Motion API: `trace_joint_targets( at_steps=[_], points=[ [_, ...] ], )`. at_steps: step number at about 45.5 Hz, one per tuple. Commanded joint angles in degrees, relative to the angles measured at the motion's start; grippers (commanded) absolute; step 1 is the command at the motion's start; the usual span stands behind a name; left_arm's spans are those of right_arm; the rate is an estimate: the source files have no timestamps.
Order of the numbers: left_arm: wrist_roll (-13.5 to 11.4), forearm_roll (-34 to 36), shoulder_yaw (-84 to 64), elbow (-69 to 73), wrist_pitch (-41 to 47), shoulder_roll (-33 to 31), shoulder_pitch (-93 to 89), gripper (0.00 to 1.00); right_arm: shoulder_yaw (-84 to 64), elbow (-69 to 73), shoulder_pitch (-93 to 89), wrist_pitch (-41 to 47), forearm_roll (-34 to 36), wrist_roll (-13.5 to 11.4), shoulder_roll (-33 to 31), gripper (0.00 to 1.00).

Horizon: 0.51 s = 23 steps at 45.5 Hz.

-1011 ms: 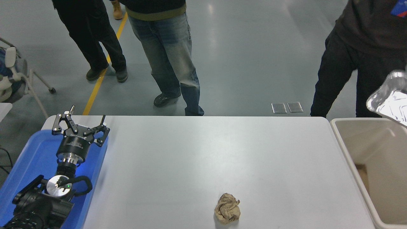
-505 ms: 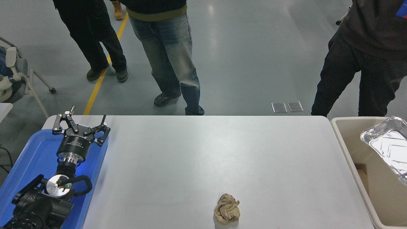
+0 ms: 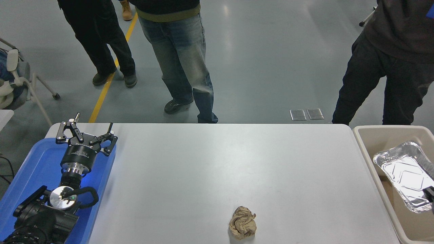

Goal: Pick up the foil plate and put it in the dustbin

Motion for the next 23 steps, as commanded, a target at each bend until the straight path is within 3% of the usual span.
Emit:
trace_joint_targets(
  at_steps=[1,9,14,23],
  points=[
    [-0.01,0.06,0.00,0.00,0.00,0.00,0.00,0.99,-0.23,0.13,0.33,0.21,0.92,0.25,0.01,1.00],
    [-0.01,0.06,0.09,-0.08,0.00,0.00,-0.09,0.99,-5.31,4.34,6.12,0.57,0.13,0.51,-4.20,1.00],
    [-0.01,0.06,0.09,-0.08,0.00,0.00,-0.09,0.99,-18.66,16.28,18.50,1.01,0.04,0.60,-11.67,1.00],
    [-0.01,0.06,0.09,-0.08,0.00,0.00,-0.09,0.99,-35.63,33.50,39.68,1.44,-3.99,0.69,-16.60,1.00]
  ],
)
